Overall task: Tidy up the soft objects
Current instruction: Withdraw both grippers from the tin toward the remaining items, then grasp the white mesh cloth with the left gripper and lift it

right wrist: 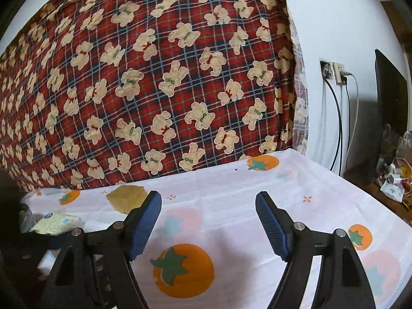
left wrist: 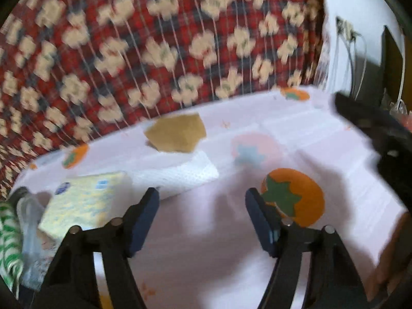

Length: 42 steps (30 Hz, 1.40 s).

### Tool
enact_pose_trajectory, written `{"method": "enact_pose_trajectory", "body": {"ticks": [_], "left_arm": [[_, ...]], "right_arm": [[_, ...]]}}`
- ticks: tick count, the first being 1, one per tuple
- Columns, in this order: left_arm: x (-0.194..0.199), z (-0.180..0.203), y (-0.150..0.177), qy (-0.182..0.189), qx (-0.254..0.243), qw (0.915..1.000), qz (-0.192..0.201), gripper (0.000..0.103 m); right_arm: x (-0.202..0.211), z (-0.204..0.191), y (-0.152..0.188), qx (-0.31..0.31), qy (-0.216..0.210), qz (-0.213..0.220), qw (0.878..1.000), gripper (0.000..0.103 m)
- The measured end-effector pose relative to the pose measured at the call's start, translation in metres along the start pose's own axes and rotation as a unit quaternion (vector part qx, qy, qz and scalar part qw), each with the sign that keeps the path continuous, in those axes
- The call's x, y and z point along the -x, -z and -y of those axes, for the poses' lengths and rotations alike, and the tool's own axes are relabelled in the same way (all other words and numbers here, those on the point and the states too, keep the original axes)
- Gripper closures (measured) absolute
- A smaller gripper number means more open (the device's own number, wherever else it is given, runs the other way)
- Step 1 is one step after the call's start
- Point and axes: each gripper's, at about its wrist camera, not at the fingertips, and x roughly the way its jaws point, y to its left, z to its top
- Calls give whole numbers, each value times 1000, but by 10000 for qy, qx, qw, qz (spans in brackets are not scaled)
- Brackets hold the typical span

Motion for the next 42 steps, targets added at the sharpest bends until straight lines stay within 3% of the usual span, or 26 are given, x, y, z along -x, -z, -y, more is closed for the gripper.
{"method": "enact_pose_trajectory", "body": {"ticks": [5,12,16,17,18,20,22,25,31,38,42], "left_arm": [[-34,6,-12,-158,-202,9988,-418,43],[-76,-4,-22,-213,-28,9949,-984,39],[-84,-16,-26,127,416,9915,-1230,48],[-84,-18,-25,180,504,9910,-1230,54],[-83,-18,-23,175,495,9914,-1195,58],[-79,-22,-19,271,576,9918,-1110,75],[-72,-29,-15,610,876,9883,-1086,87],[-55,-35,-14,1278,1243,9798,-909,89],[-2,-29,-9,1902,1270,9734,-98,89],[31,-39,14,1886,1545,9688,436,89],[41,-58,14,1675,1707,9680,763,89]], "right_arm": [[6,-3,-2,70,-54,103,9999,25],[8,-4,-3,59,-132,118,9998,26],[8,1,-5,-61,-132,135,9998,26],[8,1,-6,-80,-127,136,9998,26],[9,2,-6,-94,-115,142,9998,26],[9,4,-6,-127,-88,163,9997,26],[10,6,-7,-170,-65,192,9997,26],[9,7,-6,-169,-11,185,9997,26],[8,11,-6,-206,28,166,9996,26],[-3,7,-1,-113,-18,-66,9999,26],[-18,-4,3,72,-324,-352,9988,26]]}}
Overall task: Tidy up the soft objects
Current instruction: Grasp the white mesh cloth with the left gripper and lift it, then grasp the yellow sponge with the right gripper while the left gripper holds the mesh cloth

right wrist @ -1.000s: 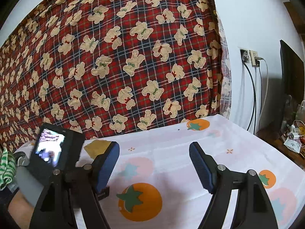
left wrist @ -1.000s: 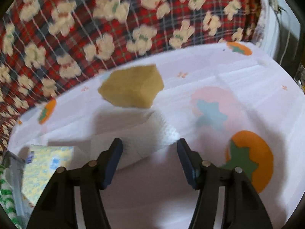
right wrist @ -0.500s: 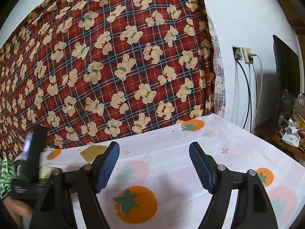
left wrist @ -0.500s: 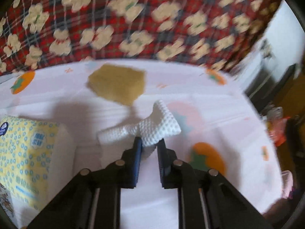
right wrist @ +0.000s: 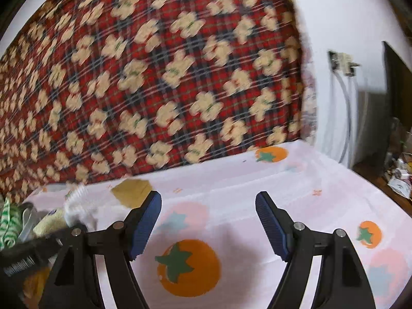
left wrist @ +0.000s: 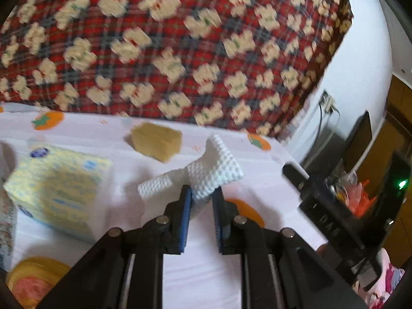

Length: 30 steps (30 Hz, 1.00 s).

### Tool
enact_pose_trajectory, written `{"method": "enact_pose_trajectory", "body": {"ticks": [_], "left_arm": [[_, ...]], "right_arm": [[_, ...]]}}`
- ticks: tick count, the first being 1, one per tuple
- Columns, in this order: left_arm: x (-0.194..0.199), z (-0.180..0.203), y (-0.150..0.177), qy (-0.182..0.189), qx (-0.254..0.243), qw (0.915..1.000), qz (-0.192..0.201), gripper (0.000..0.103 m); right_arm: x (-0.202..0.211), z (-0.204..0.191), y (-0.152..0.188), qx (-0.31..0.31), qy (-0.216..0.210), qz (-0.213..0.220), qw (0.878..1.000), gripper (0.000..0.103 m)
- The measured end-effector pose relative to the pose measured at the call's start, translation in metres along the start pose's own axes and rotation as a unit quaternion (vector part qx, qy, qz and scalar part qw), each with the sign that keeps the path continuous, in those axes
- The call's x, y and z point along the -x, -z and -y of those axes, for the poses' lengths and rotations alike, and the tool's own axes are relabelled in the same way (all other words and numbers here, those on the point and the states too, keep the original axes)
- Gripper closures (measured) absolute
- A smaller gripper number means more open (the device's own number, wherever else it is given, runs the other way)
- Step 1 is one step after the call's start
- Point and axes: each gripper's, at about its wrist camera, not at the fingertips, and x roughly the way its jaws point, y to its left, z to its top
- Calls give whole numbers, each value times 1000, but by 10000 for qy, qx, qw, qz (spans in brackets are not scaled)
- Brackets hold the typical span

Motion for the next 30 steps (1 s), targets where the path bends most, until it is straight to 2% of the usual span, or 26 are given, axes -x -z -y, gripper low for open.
{"method": "enact_pose_trajectory", "body": {"ticks": [2,5,7,11,14,20,22,25,26,27,28,30], "left_arm": [[11,-5,-6,-187,-2,9992,352,89],[19,-9,-7,-317,10,9974,643,89],[23,-10,-7,-338,65,9962,794,89],[35,-11,-6,-455,69,9927,1116,89],[42,-13,-7,-576,112,9895,1320,89],[38,-19,-8,-568,275,9907,1208,89],[35,-20,-8,-511,336,9919,1112,89],[32,-21,-6,-482,372,9927,1043,89],[32,-20,-6,-498,368,9926,1048,89],[32,-20,-6,-514,362,9924,1058,89],[33,-19,-5,-530,341,9922,1075,89],[33,-18,-5,-591,273,9917,1108,89]], "right_arm": [[-13,-9,0,147,-304,-194,9992,26],[-38,-37,-2,871,-579,-383,9938,25],[-59,-62,-5,1575,-567,-438,9849,18],[-101,-99,-9,2453,-909,-649,9630,18],[-132,-115,-13,2667,-1298,-977,9500,18],[-194,-135,-19,2927,-1410,-1533,9332,17],[-205,-136,-19,2795,-1657,-1664,9310,14],[-209,-133,-18,2627,-1748,-1764,9324,14],[-207,-133,-18,2617,-1698,-1742,9340,23],[-204,-131,-17,2584,-1712,-1787,9338,38],[-203,-129,-16,2466,-1810,-1942,9321,45],[-196,-118,-14,2162,-1701,-2056,9392,49]]}}
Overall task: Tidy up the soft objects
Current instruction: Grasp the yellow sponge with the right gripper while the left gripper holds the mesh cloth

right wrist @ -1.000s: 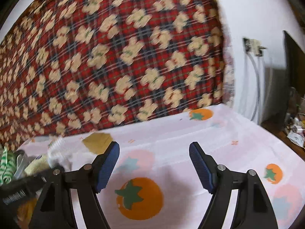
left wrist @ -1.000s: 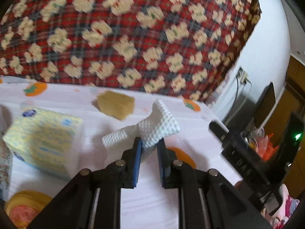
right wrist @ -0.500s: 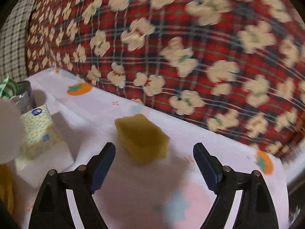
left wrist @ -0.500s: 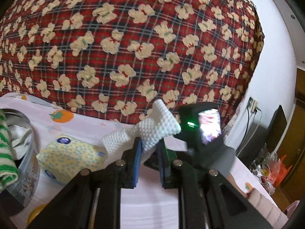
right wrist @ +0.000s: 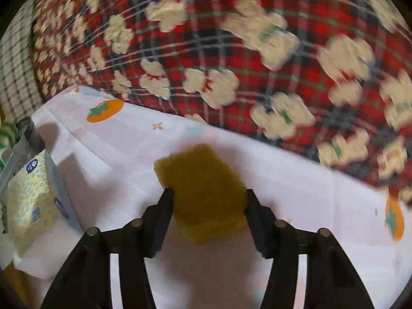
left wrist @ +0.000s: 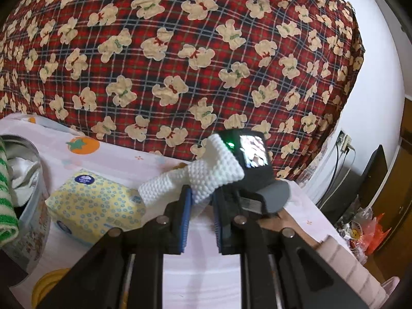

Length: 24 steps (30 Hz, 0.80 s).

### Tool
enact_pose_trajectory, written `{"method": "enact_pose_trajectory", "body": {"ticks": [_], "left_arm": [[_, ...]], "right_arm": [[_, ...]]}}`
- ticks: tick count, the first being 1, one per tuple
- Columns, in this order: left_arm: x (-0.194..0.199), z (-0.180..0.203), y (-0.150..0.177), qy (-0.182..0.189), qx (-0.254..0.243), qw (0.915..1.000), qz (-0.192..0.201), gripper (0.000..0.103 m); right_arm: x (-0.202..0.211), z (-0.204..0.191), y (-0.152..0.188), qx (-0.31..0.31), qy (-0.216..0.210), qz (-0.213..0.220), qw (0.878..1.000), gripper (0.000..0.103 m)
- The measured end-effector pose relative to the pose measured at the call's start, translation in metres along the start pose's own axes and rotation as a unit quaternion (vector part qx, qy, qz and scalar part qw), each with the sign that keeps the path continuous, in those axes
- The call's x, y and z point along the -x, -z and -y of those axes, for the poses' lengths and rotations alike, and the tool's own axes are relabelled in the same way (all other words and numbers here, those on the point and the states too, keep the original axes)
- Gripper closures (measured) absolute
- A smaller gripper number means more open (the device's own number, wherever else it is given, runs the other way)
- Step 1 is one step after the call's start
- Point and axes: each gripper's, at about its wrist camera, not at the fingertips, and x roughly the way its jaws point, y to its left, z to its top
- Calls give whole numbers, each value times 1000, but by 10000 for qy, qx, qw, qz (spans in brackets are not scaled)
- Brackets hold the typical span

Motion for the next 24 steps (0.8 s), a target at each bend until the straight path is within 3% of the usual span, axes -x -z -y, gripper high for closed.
{"method": "enact_pose_trajectory", "body": {"ticks": [4,9,14,19,24], "left_arm": [[1,2,0,-1,-87,9999,81,89],[8,14,4,209,-268,9991,265,89],[18,29,12,435,-569,9965,432,89],[28,37,24,539,-784,9945,447,89],[37,40,30,561,-928,9927,534,89]], "right_arm": [[34,15,25,-871,104,372,9954,50],[112,14,76,-1909,465,1142,9738,50],[162,-13,116,-2083,1292,1618,9559,49],[198,-34,137,-2221,1612,2115,9381,49],[215,-47,150,-2316,1699,2298,9299,48]]}}
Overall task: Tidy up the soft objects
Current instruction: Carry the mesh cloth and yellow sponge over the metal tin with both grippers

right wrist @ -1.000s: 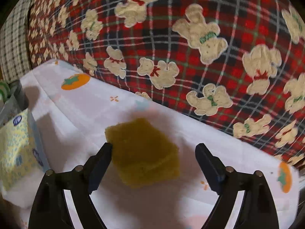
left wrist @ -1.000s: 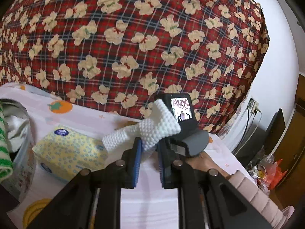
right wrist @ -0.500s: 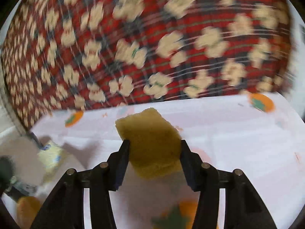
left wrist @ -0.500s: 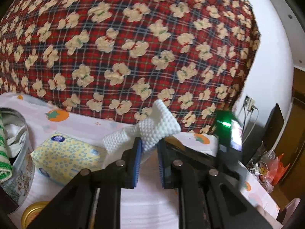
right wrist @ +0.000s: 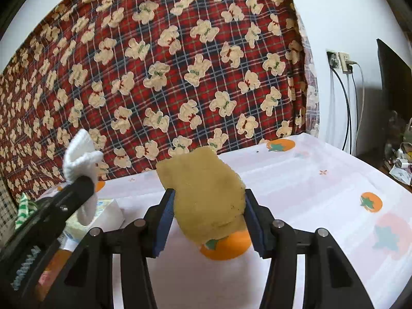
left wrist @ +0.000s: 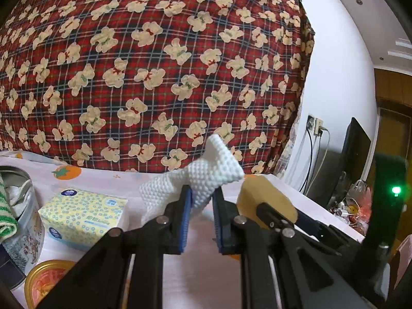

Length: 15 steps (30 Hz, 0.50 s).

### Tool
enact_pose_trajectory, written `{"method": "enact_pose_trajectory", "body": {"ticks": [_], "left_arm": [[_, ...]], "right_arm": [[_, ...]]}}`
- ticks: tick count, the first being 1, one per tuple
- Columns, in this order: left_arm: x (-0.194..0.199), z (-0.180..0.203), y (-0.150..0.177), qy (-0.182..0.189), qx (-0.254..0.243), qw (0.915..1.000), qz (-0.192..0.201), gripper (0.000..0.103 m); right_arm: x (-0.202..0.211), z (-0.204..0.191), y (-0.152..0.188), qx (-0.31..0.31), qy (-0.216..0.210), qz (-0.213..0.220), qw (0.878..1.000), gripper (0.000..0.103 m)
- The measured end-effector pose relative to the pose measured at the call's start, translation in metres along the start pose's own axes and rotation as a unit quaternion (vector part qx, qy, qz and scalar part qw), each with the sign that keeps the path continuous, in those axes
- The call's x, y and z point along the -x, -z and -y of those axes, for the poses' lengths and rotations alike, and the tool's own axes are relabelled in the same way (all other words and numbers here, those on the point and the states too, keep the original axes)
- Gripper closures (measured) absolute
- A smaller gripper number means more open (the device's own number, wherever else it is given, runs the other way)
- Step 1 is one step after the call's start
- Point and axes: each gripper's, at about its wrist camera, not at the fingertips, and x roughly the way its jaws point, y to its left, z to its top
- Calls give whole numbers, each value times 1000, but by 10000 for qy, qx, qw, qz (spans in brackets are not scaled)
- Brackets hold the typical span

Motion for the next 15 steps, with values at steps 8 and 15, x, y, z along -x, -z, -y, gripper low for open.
{"method": "enact_pose_trajectory", "body": {"ticks": [8,15], "left_arm": [[9,1,6,13,-49,10000,4,89],[25,5,15,40,-101,9999,31,89]], "right_arm": [[26,-11,4,209,108,431,9988,48],[36,-4,6,-15,137,514,9986,48]]}}
